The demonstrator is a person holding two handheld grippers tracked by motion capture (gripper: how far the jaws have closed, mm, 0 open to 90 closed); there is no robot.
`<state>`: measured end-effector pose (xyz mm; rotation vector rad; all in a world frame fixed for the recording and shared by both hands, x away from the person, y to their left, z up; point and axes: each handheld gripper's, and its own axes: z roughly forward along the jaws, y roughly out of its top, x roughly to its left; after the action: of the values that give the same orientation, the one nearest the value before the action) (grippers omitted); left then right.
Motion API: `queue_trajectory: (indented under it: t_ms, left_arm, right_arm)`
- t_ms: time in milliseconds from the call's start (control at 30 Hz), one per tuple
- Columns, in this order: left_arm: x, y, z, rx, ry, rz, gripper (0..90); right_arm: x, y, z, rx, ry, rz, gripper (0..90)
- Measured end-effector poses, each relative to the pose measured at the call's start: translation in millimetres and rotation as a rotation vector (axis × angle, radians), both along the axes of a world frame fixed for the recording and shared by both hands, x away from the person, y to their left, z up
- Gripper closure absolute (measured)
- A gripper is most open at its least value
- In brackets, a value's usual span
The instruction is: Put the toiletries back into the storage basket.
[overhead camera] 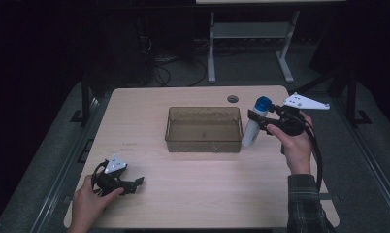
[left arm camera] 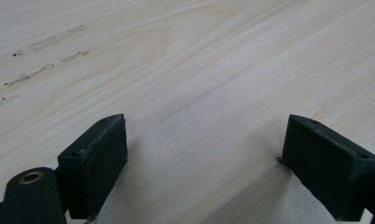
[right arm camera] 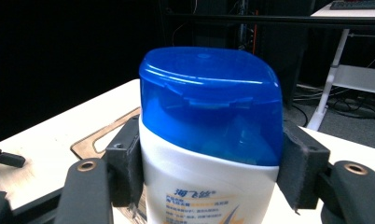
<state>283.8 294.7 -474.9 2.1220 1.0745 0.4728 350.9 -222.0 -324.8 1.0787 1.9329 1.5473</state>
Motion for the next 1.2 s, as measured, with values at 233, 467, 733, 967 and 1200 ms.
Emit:
queue_trajectory:
  t_ms: [233,467,733,967,1200]
  left_arm:
    - [0.0,-0.1,0.0,-0.001,0.000,0.000,12.8]
    - [0.0,0.0,0.0,-0.001,0.000,0.000,12.8]
    - [0.0,0.0,0.0,0.000,0.000,0.000,12.8]
    - [0.0,-0.1,-0.1,-0.001,-0.001,0.000,12.8]
    - [-0.2,-0.3,-0.1,-0.003,0.000,-0.001,12.9]
  right_arm:
    - [8.5,7.9,-0.9,-0.004,-0.005,-0.002,34.9]
    - [17.6,18.4,-1.6,-0.012,-0.008,0.004,34.9]
    - [26.3,30.1,-5.2,-0.030,-0.002,0.014,34.9]
    - [32.3,39.0,-6.0,-0.035,0.002,0.021,34.9]
    - [38.1,44.8,-12.7,-0.059,0.016,0.023,34.9]
